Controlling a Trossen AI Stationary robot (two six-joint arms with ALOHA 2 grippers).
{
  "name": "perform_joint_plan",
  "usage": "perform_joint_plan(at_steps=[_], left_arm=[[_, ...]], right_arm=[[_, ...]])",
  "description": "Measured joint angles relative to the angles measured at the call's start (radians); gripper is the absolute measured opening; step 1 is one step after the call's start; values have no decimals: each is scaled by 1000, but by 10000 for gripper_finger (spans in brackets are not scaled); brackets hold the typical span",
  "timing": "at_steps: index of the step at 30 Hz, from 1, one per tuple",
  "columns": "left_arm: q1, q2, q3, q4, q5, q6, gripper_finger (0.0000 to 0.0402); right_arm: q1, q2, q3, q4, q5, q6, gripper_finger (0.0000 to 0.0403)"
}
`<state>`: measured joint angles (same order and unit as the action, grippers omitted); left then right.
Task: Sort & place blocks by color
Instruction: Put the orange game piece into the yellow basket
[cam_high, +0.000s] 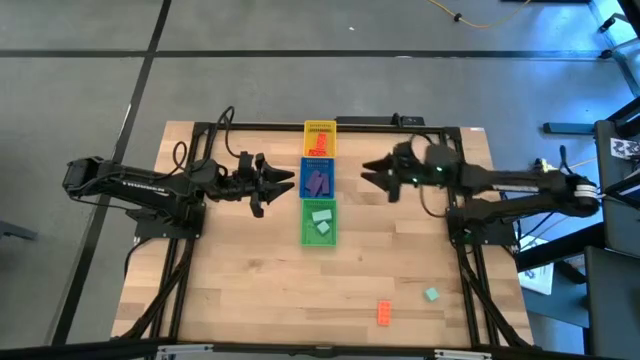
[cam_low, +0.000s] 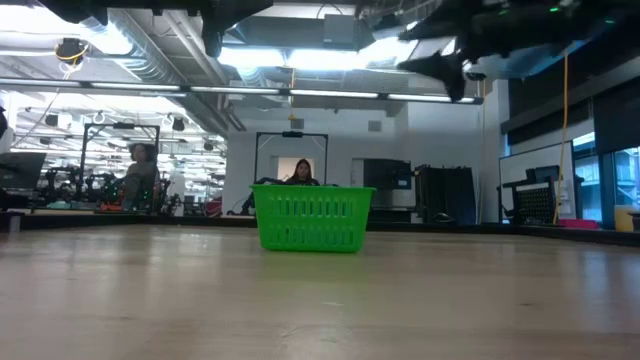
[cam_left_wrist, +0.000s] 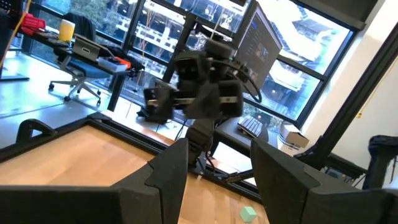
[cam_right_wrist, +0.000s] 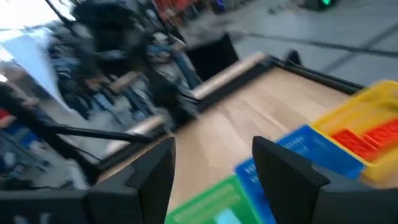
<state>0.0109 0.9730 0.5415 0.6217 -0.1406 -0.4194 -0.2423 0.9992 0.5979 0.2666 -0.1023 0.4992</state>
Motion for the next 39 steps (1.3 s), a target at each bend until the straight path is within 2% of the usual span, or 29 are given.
perform_joint_plan(at_steps=[4,13,22,30,39], left_arm=[[0,0,0,0,-1,0,167],[0,0,0,0,-35,4,167],[0,0,0,0,-23,11,167],[0,0,0,0,57,11,167],[0,0,0,0,57,11,167]], right_arm=[[52,-71,-54,54,8,21,216],[111,-75,-55,66,6,15,216],[111,-75,-55,68,3,-45,216],[111,-74,-55,80,4,-115,216],[111,-74,-55,104,-15,-136,216]])
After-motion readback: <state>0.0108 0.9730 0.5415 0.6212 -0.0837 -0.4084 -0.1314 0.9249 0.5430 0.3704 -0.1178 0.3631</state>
